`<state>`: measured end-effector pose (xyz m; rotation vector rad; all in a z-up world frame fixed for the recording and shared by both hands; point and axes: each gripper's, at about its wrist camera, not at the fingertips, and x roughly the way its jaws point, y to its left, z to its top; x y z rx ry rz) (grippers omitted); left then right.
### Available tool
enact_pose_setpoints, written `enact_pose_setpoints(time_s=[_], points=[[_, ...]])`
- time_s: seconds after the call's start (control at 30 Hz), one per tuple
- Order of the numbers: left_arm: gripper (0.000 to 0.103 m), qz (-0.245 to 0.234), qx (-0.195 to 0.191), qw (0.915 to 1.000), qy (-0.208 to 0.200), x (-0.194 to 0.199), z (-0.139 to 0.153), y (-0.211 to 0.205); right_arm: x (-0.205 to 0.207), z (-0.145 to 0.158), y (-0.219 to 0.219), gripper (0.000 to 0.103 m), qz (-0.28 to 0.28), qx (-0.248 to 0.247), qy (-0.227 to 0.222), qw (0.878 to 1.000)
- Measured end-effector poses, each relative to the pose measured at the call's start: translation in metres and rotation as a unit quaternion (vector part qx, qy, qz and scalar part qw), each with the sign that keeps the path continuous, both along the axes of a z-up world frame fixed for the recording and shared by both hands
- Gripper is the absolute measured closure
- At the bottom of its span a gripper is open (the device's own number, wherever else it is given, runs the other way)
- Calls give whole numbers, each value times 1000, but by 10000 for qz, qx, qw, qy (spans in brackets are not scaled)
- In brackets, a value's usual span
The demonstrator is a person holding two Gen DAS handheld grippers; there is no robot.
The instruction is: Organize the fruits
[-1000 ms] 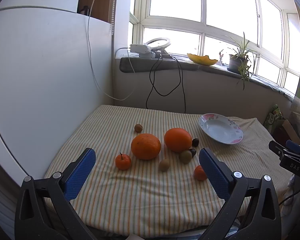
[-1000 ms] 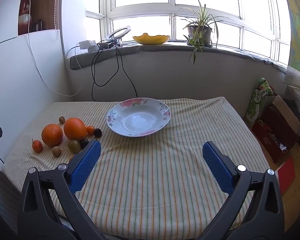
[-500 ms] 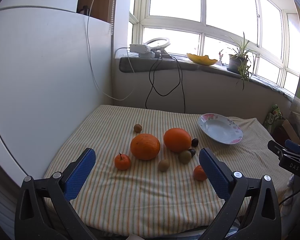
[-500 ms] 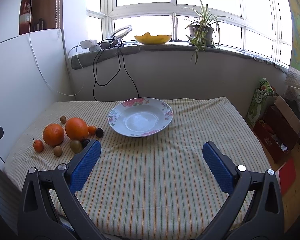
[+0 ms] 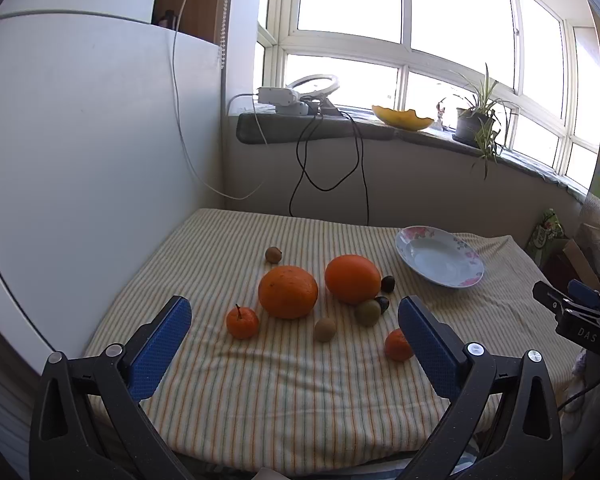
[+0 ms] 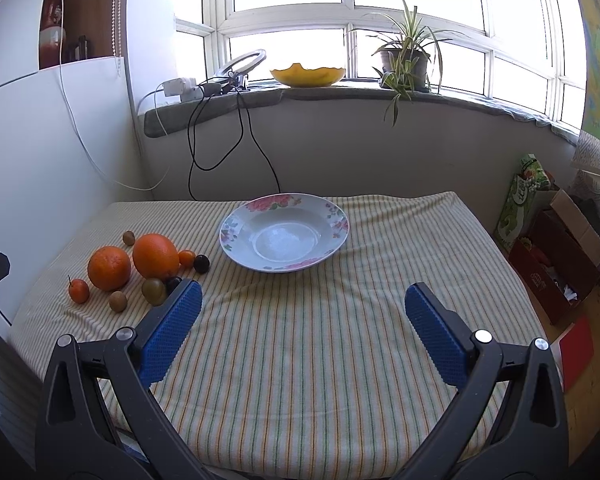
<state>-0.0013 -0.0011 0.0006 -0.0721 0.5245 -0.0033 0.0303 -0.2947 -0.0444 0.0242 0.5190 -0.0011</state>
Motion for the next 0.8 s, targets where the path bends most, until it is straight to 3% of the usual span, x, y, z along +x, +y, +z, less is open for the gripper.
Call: enact_pose_setpoints(time_s=[0.8], points=[[0,13,-17,10000,20,0,0,-1,1,-2,0,0,34,27,32,10000]])
